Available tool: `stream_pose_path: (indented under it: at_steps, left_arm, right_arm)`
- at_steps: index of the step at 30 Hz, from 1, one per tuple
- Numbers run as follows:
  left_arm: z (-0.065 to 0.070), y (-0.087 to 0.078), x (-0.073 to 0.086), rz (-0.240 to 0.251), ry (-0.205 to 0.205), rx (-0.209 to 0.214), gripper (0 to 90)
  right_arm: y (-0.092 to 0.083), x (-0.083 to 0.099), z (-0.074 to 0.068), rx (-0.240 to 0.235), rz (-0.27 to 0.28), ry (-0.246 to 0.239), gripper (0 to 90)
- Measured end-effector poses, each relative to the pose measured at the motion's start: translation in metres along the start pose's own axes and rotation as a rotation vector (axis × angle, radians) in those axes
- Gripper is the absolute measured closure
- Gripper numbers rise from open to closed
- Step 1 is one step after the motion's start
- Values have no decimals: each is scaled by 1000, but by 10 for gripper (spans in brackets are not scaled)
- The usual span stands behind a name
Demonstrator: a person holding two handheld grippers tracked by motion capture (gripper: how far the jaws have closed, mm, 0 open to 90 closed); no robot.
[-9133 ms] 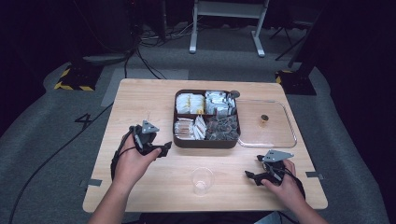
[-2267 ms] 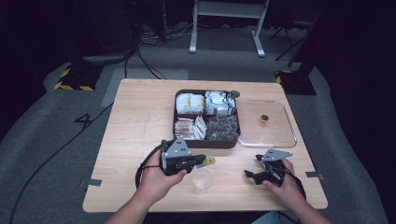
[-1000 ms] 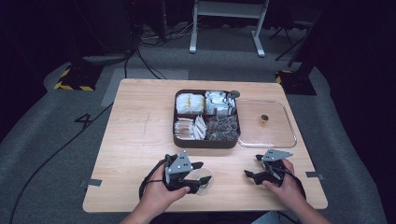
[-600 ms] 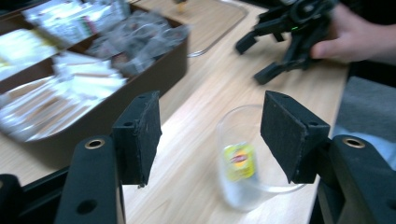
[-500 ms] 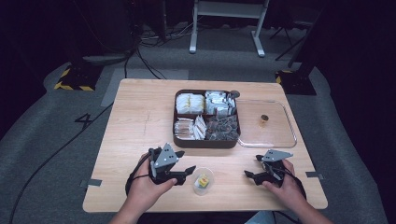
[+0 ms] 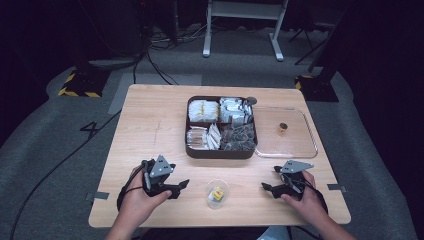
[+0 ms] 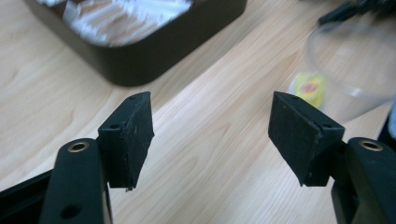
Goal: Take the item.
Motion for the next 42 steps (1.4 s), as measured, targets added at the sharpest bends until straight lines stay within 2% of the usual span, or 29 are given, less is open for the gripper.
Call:
stream_pose_path:
  at_steps: [10,12,16,26,30,33,34,35,37,42]
  left_arm:
    - [-30,17,33,-65,-77,-15,294]
    - [-35,20,38,-77,-79,-22,293]
    - [-41,25,49,-96,-95,-31,287]
    - [-43,34,73,-164,-88,-48,259]
    - [-42,35,77,-140,-79,-38,231]
    - [-44,35,78,-144,-65,-55,181]
    - [-45,37,79,-133,-54,-66,181]
    - [-46,40,80,-95,-56,-54,133]
    - [-48,41,81,-80,-47,-49,107]
    - [-51,40,81,-80,-38,-50,107]
  right_arm:
    - [0,0,0,0,0,-1,138]
    - [0,0,0,0,0,-1,138]
    - [0,0,0,0,0,-1,138]
    - [0,0,0,0,0,-1,138]
    - [0,0,0,0,0,-1,138]
    - [0,0,0,0,0,-1,138]
    - [0,0,0,0,0,-1,138]
    - [0,0,0,0,0,-1,138]
    - [0,0,0,0,0,-1,138]
    - [0,0,0,0,0,-1,138]
Point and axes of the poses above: each handheld gripper's, and its own axes: y roughly forward along the jaws, x roughly out of its underside, z roughly to its right, the point moved 6 cm from there along y, roughly forward along the jaws, and after that the axes turned 10 degrees about -z, right-handed, at the moved point
